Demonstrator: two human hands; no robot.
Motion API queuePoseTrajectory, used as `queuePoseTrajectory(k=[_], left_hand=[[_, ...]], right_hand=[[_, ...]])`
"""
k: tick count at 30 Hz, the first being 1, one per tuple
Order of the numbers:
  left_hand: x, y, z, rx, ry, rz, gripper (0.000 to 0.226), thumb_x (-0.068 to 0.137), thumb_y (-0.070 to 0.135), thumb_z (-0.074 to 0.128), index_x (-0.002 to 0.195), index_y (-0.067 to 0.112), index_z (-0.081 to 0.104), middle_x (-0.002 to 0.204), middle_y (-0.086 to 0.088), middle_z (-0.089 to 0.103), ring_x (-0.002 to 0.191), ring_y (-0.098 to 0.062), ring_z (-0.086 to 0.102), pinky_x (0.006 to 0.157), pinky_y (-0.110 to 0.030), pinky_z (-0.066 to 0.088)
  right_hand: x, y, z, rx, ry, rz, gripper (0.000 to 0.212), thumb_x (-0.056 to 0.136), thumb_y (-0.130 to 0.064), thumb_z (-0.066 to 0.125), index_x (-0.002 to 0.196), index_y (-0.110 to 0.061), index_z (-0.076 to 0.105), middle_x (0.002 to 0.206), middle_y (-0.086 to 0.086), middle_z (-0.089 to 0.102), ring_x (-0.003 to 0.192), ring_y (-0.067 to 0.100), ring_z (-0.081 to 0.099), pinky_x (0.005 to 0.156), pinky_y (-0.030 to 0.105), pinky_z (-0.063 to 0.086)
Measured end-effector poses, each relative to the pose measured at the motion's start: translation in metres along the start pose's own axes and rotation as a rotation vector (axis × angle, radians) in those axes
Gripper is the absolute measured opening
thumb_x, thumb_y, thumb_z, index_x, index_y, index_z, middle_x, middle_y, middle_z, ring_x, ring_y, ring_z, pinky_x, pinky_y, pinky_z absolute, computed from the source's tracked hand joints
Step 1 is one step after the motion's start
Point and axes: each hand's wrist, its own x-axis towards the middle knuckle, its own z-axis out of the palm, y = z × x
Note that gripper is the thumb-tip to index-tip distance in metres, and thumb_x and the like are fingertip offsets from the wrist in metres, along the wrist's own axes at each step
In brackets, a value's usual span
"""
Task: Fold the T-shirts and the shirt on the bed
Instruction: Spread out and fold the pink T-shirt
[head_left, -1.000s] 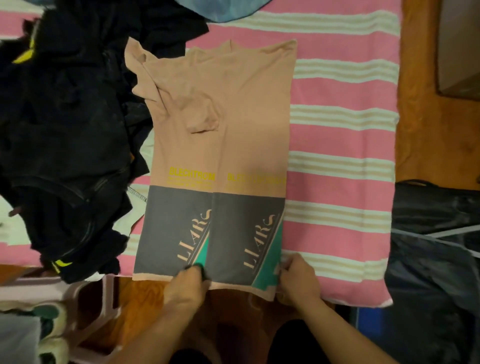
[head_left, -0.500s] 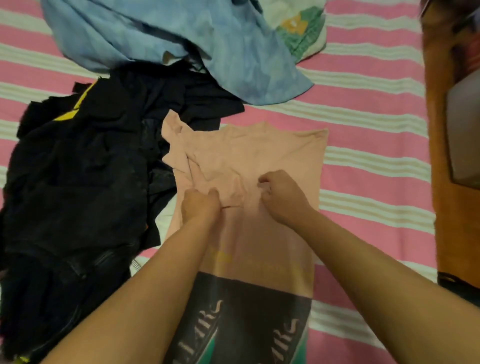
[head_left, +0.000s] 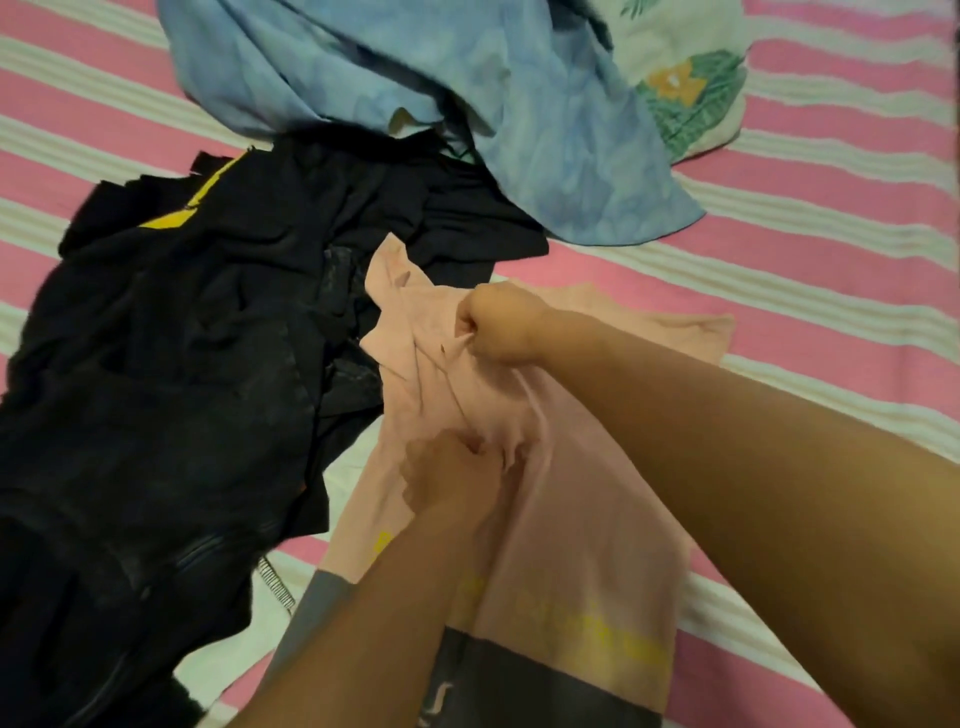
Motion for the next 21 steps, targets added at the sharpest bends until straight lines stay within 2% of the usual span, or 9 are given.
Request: queuePoseTrajectory(k=[3, 6, 9, 11, 13, 14, 17, 19, 21], left_hand=[[-0.019, 0.013, -0.015, -0.189, -0.006, 0.005, 0.035, 0.065, 0.054, 0.058, 0.080, 0.023, 0.056, 0.095, -0.002, 0.060, 0.092, -0.029, 0.057, 0.086, -0.039, 0.050], [-0.058, 0.017, -0.022, -0.368, 0.094, 0.231, 0.026, 0.082, 0.022, 0.063, 0.073, 0.019, 0.039, 0.066, 0.011, 0.044, 0.065, -0.013, 0.042, 0.055, -0.022, 0.033], [-0.091, 0.012, -0.008, -0.142, 0.133, 0.670, 0.012, 0.087, 0.028, 0.064, 0.085, 0.027, 0.052, 0.079, 0.014, 0.055, 0.074, -0.010, 0.050, 0.064, -0.025, 0.041], [-0.095, 0.002, 0.014, 0.197, 0.118, 0.887, 0.028, 0.081, 0.033, 0.065, 0.107, 0.029, 0.056, 0.107, 0.005, 0.059, 0.094, -0.022, 0.054, 0.077, -0.037, 0.048], [-0.088, -0.011, 0.032, 0.404, 0.119, 0.865, 0.051, 0.075, 0.033, 0.069, 0.120, 0.027, 0.047, 0.116, -0.002, 0.051, 0.099, -0.029, 0.053, 0.079, -0.044, 0.051], [-0.084, -0.015, 0.037, 0.406, 0.133, 0.793, 0.052, 0.073, 0.030, 0.072, 0.118, 0.025, 0.046, 0.113, -0.003, 0.049, 0.097, -0.030, 0.053, 0.077, -0.046, 0.051], [-0.069, -0.020, 0.040, 0.391, 0.214, 0.686, 0.037, 0.076, 0.025, 0.075, 0.099, 0.020, 0.046, 0.097, -0.005, 0.048, 0.086, -0.031, 0.053, 0.068, -0.047, 0.050], [-0.064, -0.015, 0.040, 0.450, 0.227, 0.748, 0.030, 0.079, 0.024, 0.072, 0.096, 0.020, 0.048, 0.095, -0.003, 0.048, 0.083, -0.030, 0.053, 0.065, -0.046, 0.049], [-0.063, -0.008, 0.038, 0.461, 0.222, 0.806, 0.030, 0.082, 0.022, 0.070, 0.104, 0.021, 0.050, 0.102, -0.004, 0.050, 0.085, -0.031, 0.055, 0.063, -0.047, 0.050]], right_hand=[[-0.032, 0.018, -0.019, 0.159, 0.091, -0.025, 0.016, 0.086, -0.008, 0.066, 0.081, -0.022, 0.063, 0.075, -0.011, 0.052, 0.089, 0.023, 0.055, 0.070, 0.027, 0.033], [-0.081, 0.049, -0.029, 0.359, 0.238, -0.025, 0.005, 0.085, -0.007, 0.072, 0.081, -0.010, 0.072, 0.071, -0.011, 0.054, 0.078, 0.015, 0.049, 0.070, 0.028, 0.033], [-0.139, 0.077, -0.021, 0.722, 0.319, 0.168, 0.021, 0.084, 0.008, 0.065, 0.076, -0.010, 0.073, 0.072, -0.007, 0.065, 0.067, 0.000, 0.059, 0.064, 0.016, 0.044], [-0.168, 0.096, 0.004, 0.943, 0.328, 0.393, 0.037, 0.078, 0.021, 0.050, 0.075, -0.009, 0.072, 0.069, -0.001, 0.070, 0.066, 0.007, 0.064, 0.058, 0.018, 0.049], [-0.179, 0.117, 0.036, 1.129, 0.343, 0.621, 0.043, 0.078, 0.022, 0.037, 0.076, -0.007, 0.069, 0.064, 0.010, 0.068, 0.060, 0.026, 0.064, 0.052, 0.028, 0.048], [-0.178, 0.127, 0.050, 1.193, 0.380, 0.711, 0.040, 0.081, 0.018, 0.036, 0.082, -0.008, 0.066, 0.068, 0.013, 0.066, 0.058, 0.027, 0.060, 0.051, 0.032, 0.046], [-0.168, 0.139, 0.073, 1.284, 0.434, 0.810, 0.010, 0.089, -0.013, 0.054, 0.094, -0.020, 0.058, 0.085, 0.004, 0.061, 0.073, 0.025, 0.055, 0.061, 0.040, 0.044], [-0.161, 0.140, 0.078, 1.149, 0.370, 0.781, 0.022, 0.089, -0.028, 0.061, 0.111, -0.023, 0.058, 0.103, -0.002, 0.060, 0.091, 0.027, 0.059, 0.074, 0.040, 0.048], [-0.155, 0.141, 0.077, 0.923, 0.298, 0.758, 0.040, 0.093, -0.029, 0.061, 0.131, -0.019, 0.052, 0.117, -0.001, 0.057, 0.105, 0.025, 0.057, 0.083, 0.035, 0.046]])
